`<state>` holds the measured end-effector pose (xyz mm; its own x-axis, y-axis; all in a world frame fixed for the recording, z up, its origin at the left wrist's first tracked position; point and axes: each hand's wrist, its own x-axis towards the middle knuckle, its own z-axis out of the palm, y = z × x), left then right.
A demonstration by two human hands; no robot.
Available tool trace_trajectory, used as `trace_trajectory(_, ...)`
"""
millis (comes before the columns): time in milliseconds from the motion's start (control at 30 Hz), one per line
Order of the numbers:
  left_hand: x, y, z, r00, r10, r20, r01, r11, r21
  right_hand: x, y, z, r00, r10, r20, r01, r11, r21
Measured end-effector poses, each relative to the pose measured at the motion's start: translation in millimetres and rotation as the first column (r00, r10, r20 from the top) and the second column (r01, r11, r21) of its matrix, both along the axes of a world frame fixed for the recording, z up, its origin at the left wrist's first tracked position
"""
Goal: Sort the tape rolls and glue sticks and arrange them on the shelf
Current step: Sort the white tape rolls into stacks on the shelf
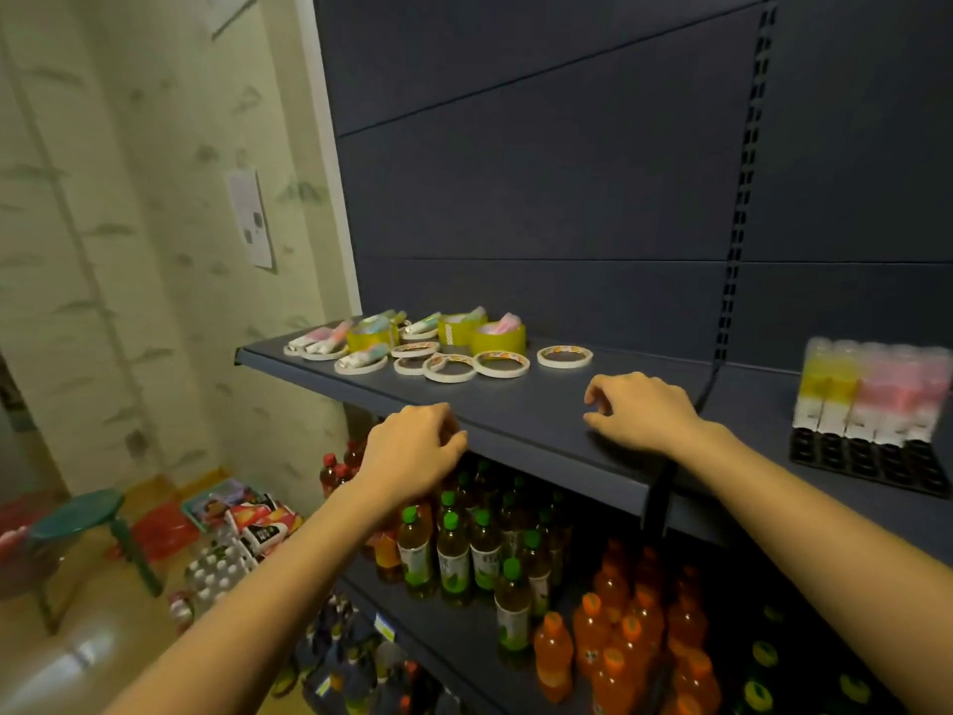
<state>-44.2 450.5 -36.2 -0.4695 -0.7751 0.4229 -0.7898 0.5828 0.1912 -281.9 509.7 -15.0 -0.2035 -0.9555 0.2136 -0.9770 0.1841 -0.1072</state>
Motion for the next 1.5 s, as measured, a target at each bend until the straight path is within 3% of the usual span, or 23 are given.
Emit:
trace_trajectory(367,-48.9,-138.4,12.5,0.997,0.049,-0.055,-0.052,0.997,-0.052,-50.2,-126.5,7.9,0.983,-0.16,-0.091,0.161,0.987,0.006)
trace_trajectory(500,-74.8,-187.8,17.5,0.995,0.082,0.056,-0.081,0.997,-0.005,-76.1,-164.5,9.9,0.954,-0.246,-0.172,0.258,0.964,0.056)
trace_trajectory(767,-109.6,-249.4,8.1,0.968,0.133,0.215,-0.151,0.986,0.069,-98.5,-206.8,-0.1,0.927,-0.334,-0.17,0.357,0.925,0.128)
trace_trajectory(967,-118.1,-275.5,15.0,0.962,-0.018,0.272,-0.023,0.989,0.146,-100.0,-233.2,-8.0,0.895,-0.412,-0.171,0.44,0.879,0.183)
trace_trajectory(1133,-117.3,-290.7,32.5,0.965,-0.15,0.213,0.119,0.981,0.154,-95.7,-236.6,-3.8,0.887,-0.44,-0.144,0.462,0.86,0.218)
trace_trajectory(1300,-126.2,-300.3,49.3,0.953,-0.258,0.158,0.243,0.964,0.106,-93.8,-210.1,8.7,0.837,-0.526,-0.152,0.542,0.835,0.092)
trace_trajectory(1500,-157.3,-282.3,54.4,0.928,-0.359,0.104,0.356,0.933,0.042,-85.1,-144.2,9.0,0.729,-0.682,-0.051,0.682,0.731,-0.031)
